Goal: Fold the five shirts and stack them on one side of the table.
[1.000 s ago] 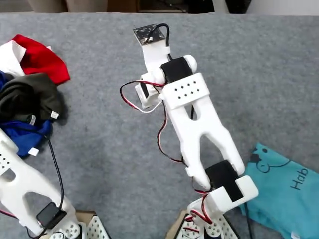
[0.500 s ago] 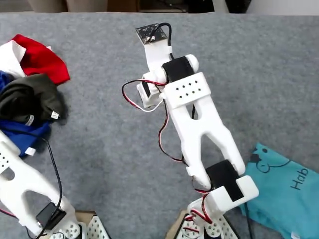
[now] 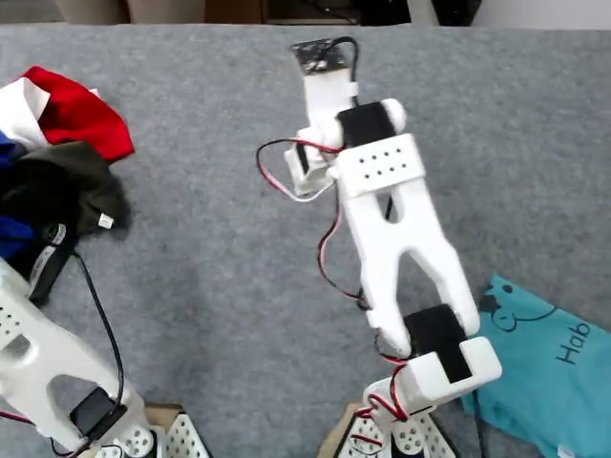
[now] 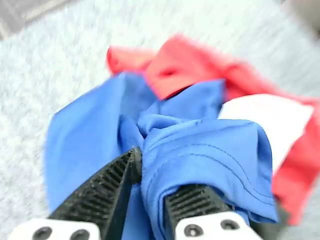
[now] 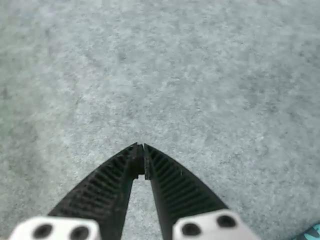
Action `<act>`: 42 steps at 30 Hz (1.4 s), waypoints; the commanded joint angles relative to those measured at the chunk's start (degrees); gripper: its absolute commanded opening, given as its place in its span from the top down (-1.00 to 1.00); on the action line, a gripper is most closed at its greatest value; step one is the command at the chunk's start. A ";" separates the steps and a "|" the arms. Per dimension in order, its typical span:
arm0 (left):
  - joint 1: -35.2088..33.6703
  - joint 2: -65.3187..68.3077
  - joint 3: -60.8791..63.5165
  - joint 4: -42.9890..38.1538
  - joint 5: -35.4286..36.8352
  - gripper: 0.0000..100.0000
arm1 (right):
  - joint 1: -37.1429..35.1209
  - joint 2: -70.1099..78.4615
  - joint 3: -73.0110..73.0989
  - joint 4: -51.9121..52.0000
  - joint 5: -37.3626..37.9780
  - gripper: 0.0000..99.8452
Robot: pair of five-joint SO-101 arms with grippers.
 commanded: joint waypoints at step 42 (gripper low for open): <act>57.58 -52.00 74.73 0.62 4.57 0.52 | 25.19 -1.19 -2.86 1.05 49.76 0.98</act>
